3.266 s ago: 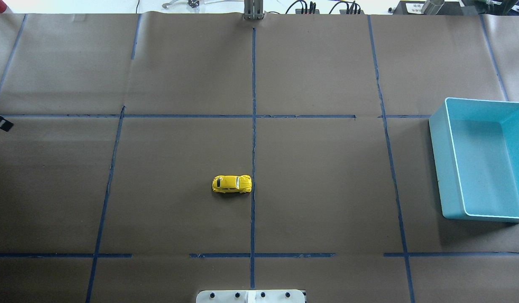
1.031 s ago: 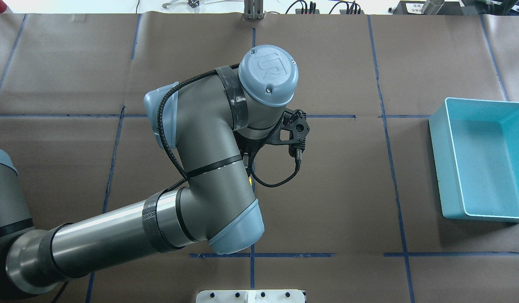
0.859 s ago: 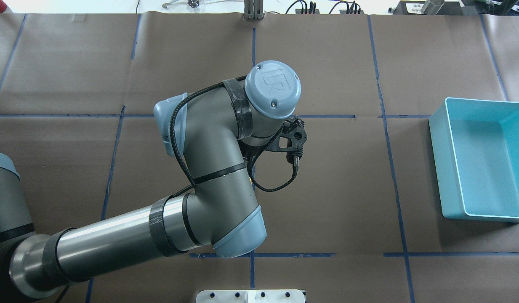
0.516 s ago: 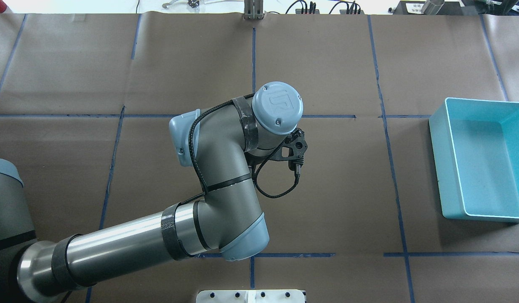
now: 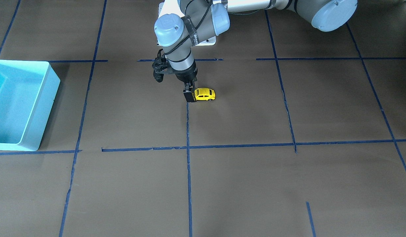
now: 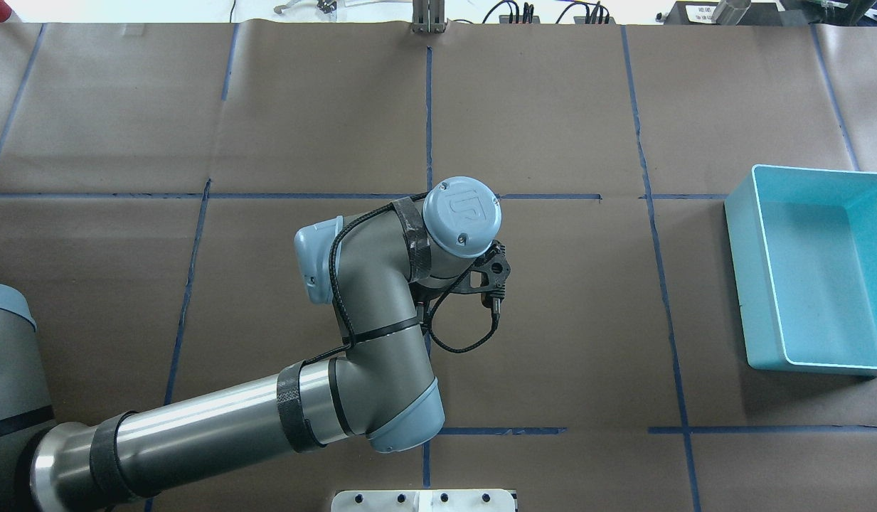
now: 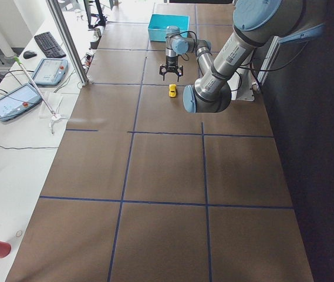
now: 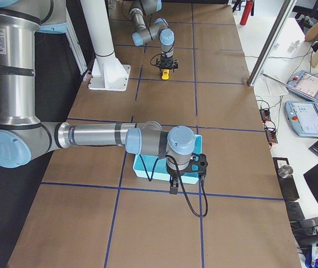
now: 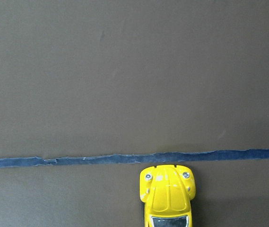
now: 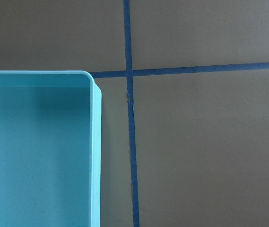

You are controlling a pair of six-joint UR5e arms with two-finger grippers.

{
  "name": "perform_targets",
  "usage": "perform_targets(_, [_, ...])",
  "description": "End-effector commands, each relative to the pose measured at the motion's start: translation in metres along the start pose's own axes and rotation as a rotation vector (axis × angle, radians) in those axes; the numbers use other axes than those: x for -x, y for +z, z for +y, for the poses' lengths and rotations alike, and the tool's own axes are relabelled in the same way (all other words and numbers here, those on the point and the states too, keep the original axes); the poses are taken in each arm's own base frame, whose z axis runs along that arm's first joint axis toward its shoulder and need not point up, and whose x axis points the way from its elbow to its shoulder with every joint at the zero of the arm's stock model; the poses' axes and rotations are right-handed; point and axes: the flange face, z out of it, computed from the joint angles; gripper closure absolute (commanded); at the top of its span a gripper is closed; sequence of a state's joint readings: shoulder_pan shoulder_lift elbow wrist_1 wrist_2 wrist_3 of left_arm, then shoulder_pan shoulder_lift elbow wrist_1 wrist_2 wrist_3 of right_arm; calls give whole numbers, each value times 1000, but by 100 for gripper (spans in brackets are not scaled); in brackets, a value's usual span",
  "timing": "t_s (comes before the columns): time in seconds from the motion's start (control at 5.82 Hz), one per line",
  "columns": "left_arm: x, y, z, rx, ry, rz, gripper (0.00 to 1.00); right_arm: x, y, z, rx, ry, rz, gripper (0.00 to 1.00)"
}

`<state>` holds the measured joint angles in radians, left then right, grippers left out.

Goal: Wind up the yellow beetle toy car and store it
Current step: 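Press the yellow car against the table with the left gripper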

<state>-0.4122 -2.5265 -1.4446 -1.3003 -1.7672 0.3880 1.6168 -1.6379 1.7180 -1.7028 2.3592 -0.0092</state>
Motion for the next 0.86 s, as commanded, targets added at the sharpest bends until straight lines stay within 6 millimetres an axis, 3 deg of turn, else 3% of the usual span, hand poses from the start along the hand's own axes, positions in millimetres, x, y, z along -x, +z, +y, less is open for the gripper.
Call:
perform_targets(0.0, [-8,16,2,-7,4,5,0,-1,2,0,3,1,0,0])
perform_targets(0.69, [-11,32,5,-20,13,-2,0,-3,4,2,8,9,0,0])
